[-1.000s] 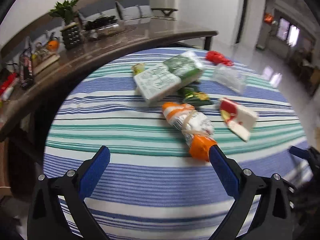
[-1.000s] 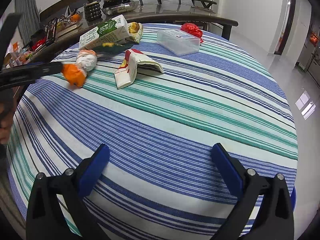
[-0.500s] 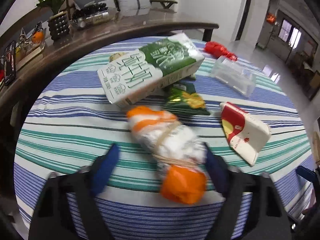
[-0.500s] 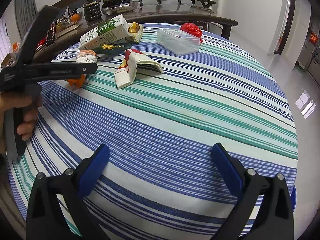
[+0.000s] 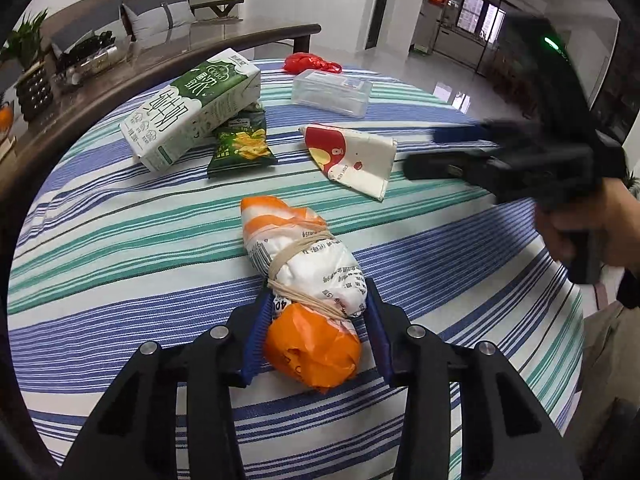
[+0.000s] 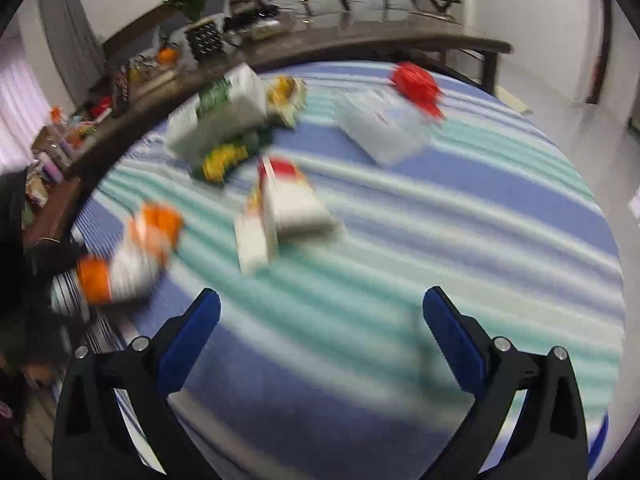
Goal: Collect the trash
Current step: 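Close the left tool on the orange-white bundle while the right tool grasps the red-white paper cup, then carry the bundle and paper cup over the blue wastebasket and open both tools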
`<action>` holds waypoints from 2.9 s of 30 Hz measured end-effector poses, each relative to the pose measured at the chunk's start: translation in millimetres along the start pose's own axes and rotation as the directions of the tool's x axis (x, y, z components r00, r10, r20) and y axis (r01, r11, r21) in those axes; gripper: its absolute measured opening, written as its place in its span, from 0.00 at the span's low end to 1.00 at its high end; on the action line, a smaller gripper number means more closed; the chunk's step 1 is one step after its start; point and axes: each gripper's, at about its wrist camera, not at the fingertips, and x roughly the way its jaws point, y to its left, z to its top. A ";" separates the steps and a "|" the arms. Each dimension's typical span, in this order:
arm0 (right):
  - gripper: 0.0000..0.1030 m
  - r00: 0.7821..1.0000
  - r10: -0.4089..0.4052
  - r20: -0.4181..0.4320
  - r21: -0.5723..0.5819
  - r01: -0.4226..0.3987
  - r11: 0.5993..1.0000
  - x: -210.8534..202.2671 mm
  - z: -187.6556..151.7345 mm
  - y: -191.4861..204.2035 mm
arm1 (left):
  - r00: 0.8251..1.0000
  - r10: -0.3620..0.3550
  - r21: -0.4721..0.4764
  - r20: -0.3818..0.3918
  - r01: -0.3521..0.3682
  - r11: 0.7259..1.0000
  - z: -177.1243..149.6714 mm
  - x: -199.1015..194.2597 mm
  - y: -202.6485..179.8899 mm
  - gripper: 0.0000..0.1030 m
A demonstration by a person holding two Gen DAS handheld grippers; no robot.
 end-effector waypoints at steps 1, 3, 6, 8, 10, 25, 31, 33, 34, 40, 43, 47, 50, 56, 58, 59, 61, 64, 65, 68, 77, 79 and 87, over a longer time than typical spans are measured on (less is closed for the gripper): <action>0.93 1.000 0.008 -0.009 -0.028 -0.008 1.000 6.1 8.8 4.0 | 1.000 -0.026 -0.024 0.004 0.026 0.999 0.4 0.0 2.7 0.51; 0.92 0.999 0.016 -0.050 -0.078 -0.020 0.997 21.1 22.4 13.3 | 1.000 -0.026 -0.049 0.009 0.027 0.998 0.4 0.0 4.7 0.67; 0.64 0.989 0.008 -0.145 -0.116 -0.025 0.993 45.2 31.2 25.1 | 1.000 0.010 -0.054 0.008 -0.009 0.998 1.1 -0.9 4.7 0.77; 0.41 0.989 0.030 -0.144 -0.092 -0.044 0.995 43.5 32.2 25.3 | 1.000 0.003 -0.060 0.016 -0.002 0.998 1.9 -4.0 5.8 0.83; 0.36 0.990 0.034 -0.135 -0.037 -0.039 0.999 34.0 29.1 18.8 | 1.000 0.001 -0.060 0.024 0.001 0.998 2.5 -7.3 5.8 0.86; 0.34 0.998 -0.068 -0.001 0.181 0.067 0.981 -69.3 -61.9 -17.7 | 0.989 0.143 -0.123 0.029 -0.138 0.983 12.8 9.7 2.4 0.48; 0.34 0.998 -0.048 0.030 0.217 0.040 0.975 -79.2 -80.5 -14.4 | 0.997 0.065 -0.121 0.047 -0.059 0.991 13.4 9.8 0.6 0.47; 0.34 0.999 -0.037 0.034 0.225 0.029 0.974 -78.5 -82.6 -12.5 | 0.997 0.051 -0.108 0.058 -0.044 0.993 13.6 8.3 -4.9 0.47; 0.34 0.999 -0.035 0.037 0.229 0.026 0.973 -79.3 -83.5 -12.4 | 0.997 0.044 -0.099 0.064 -0.038 0.994 14.2 7.8 -7.7 0.47; 0.34 0.998 -0.026 0.052 0.254 0.012 0.967 -83.3 -86.2 -13.5 | 0.997 0.011 -0.065 0.073 -0.006 0.998 19.7 10.1 -22.3 0.47; 0.34 0.998 -0.025 0.055 0.263 0.010 0.965 -84.0 -87.3 -15.3 | 0.997 0.001 -0.052 0.077 0.003 0.999 22.2 11.0 -28.5 0.47; 0.34 0.998 -0.026 0.061 0.274 0.009 0.962 -85.0 -88.0 -16.9 | 0.997 -0.012 -0.038 0.078 0.015 0.999 22.7 10.5 -36.4 0.47; 0.34 0.997 -0.026 0.068 0.278 0.006 0.960 -87.0 -88.5 -17.5 | 0.997 -0.021 -0.030 0.079 0.023 0.999 22.8 10.4 -40.9 0.47; 0.34 0.997 -0.021 0.069 0.280 0.001 0.960 -88.9 -89.7 -18.1 | 0.997 -0.028 -0.022 0.078 0.030 0.999 24.3 12.4 -47.4 0.47; 0.34 0.998 -0.018 0.068 0.286 -0.003 0.958 -89.4 -91.1 -19.1 | 0.996 -0.040 -0.022 0.082 0.042 0.999 25.3 11.3 -49.7 0.47; 0.34 0.998 -0.016 0.068 0.289 -0.004 0.957 -89.5 -91.8 -19.8 | 0.995 -0.046 -0.021 0.084 0.048 0.999 26.3 10.8 -51.0 0.47; 0.34 0.998 -0.015 0.067 0.300 -0.006 0.954 -91.1 -93.8 -22.9 | 0.994 -0.057 -0.015 0.091 0.058 0.998 27.3 9.1 -54.0 0.47; 0.34 0.997 -0.012 0.076 0.321 -0.013 0.947 -96.4 -96.0 -28.5 | 0.992 -0.086 -0.002 0.095 0.087 0.996 29.7 6.9 -61.0 0.47; 0.34 0.997 -0.012 0.081 0.330 -0.016 0.944 -99.9 -97.7 -31.8 | 0.991 -0.096 0.003 0.096 0.096 0.995 30.2 6.8 -64.0 0.47; 0.34 0.996 -0.010 0.089 0.355 -0.022 0.934 -108.6 -103.4 -43.6 | 0.987 -0.129 0.025 0.090 0.128 0.992 30.4 7.1 -77.7 0.47; 0.34 0.983 -0.173 0.056 0.486 0.125 0.865 -182.3 -155.4 -159.0 | 0.957 -0.280 0.077 0.073 0.275 0.958 59.8 9.2 -174.4 0.47; 0.34 0.974 -0.224 0.021 0.541 0.177 0.822 -200.3 -178.1 -199.3 | 0.940 -0.336 0.096 0.059 0.329 0.939 70.1 14.0 -208.3 0.47; 0.34 0.942 -0.323 -0.091 0.659 0.300 0.689 -231.3 -260.5 -303.8 | 0.901 -0.430 0.219 -0.060 0.433 0.875 83.6 67.5 -359.4 0.47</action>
